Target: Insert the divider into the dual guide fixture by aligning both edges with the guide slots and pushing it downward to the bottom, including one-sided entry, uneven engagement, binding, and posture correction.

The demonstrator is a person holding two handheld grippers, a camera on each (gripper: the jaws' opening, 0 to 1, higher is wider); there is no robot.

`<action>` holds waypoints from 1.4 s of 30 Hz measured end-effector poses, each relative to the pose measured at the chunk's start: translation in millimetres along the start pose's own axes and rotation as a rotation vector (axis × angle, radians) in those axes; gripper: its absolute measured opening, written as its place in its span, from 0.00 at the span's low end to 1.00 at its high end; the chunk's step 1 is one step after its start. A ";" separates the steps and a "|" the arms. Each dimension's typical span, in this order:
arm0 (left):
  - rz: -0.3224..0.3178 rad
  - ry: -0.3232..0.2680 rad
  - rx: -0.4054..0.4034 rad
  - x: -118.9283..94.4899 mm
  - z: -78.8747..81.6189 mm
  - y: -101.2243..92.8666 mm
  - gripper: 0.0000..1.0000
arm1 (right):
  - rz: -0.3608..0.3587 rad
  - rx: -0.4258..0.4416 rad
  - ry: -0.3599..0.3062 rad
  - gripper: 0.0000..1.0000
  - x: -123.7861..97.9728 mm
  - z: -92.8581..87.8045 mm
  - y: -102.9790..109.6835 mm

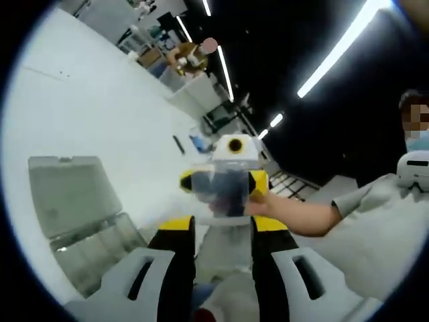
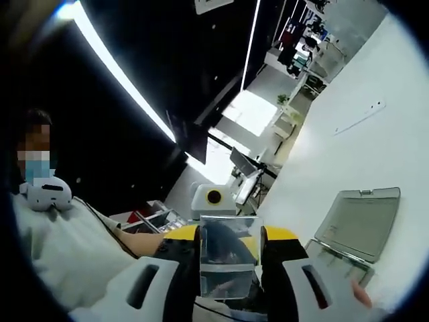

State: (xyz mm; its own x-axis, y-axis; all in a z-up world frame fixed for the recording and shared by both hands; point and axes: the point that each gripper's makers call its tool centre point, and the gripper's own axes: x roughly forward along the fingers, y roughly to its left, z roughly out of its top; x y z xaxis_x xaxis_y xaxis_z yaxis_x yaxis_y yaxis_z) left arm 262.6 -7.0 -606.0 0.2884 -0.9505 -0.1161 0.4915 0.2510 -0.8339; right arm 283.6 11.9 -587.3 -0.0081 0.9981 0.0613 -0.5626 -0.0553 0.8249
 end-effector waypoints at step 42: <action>0.518 0.128 0.370 -1.8 -21.3 28.3 0.27 | -0.276 -0.027 -0.007 0.31 4.8 -16.9 -36.3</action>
State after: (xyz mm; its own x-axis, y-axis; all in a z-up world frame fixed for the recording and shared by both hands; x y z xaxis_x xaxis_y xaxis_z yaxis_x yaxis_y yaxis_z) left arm 258.5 -2.1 -640.8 0.4754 -0.6979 -0.5356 0.5721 0.7078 -0.4144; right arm 290.0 19.1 -626.5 0.1540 0.9750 -0.1602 -0.5645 0.2199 0.7956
